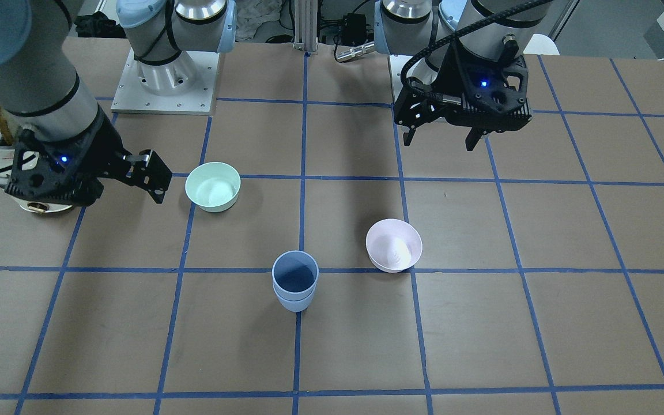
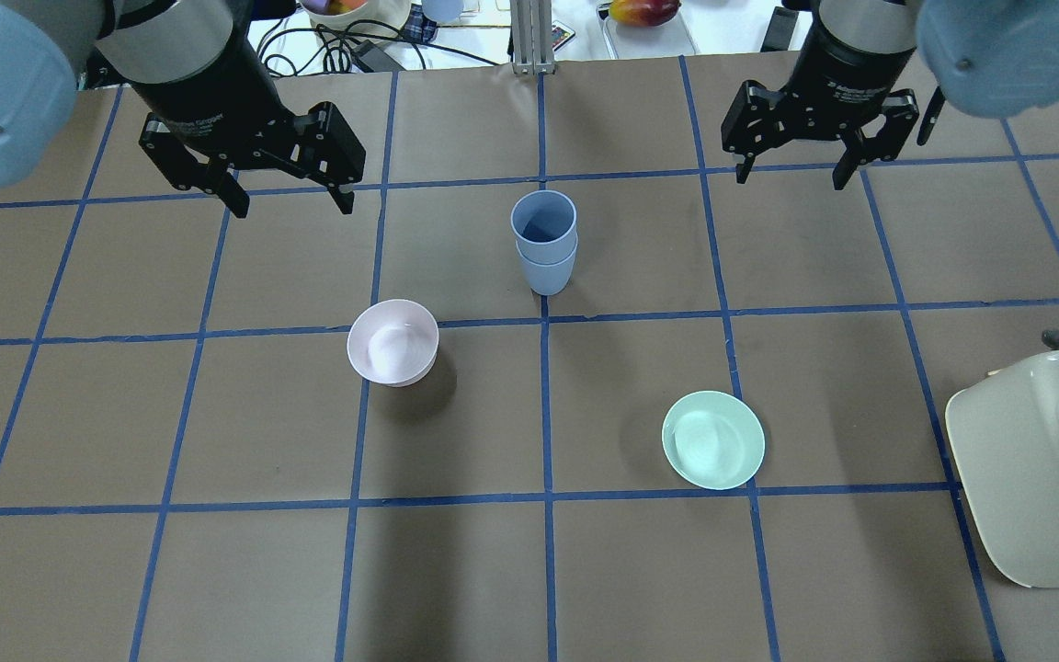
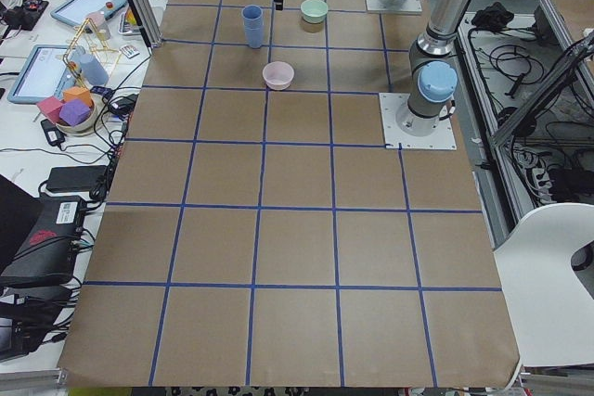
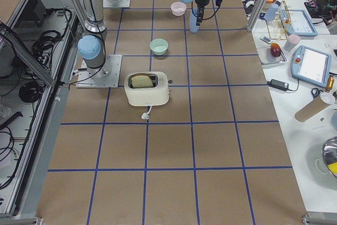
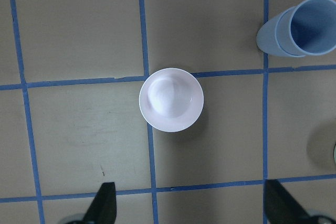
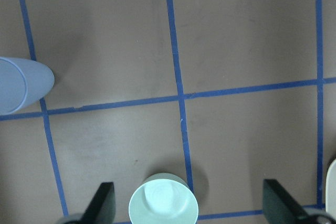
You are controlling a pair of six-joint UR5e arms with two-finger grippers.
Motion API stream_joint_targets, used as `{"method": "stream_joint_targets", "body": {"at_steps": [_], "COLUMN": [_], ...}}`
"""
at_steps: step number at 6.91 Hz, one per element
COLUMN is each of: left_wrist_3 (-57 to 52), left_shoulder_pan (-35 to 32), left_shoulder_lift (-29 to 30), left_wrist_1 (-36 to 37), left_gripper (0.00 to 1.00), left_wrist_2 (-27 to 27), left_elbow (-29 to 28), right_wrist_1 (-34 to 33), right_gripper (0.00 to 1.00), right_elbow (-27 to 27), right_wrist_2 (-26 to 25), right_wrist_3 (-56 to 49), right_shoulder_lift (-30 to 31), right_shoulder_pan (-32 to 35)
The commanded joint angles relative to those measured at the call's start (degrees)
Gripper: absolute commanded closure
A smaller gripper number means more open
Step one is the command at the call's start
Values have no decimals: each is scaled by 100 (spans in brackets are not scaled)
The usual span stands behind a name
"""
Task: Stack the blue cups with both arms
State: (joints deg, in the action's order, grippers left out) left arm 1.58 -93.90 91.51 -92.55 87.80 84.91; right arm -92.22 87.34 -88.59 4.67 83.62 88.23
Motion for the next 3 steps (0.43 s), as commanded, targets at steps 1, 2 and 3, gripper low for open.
{"method": "stream_joint_targets", "body": {"at_steps": [1, 2, 3], "left_wrist_3": [0, 0, -9], "left_shoulder_pan": [-5, 3, 12], "left_shoulder_lift": [-27, -28, -19], "left_wrist_1": [0, -9, -9], "left_gripper": [0, 0, 0], "left_wrist_2": [17, 9, -17], "left_elbow": [-27, -27, -27], "right_wrist_1": [319, 319, 319], "right_gripper": [0, 0, 0], "right_elbow": [126, 126, 126], "right_wrist_2": [-211, -211, -211], "right_wrist_3": [16, 25, 25], "right_shoulder_lift": [304, 304, 313], "right_shoulder_pan": [-8, 1, 10]}}
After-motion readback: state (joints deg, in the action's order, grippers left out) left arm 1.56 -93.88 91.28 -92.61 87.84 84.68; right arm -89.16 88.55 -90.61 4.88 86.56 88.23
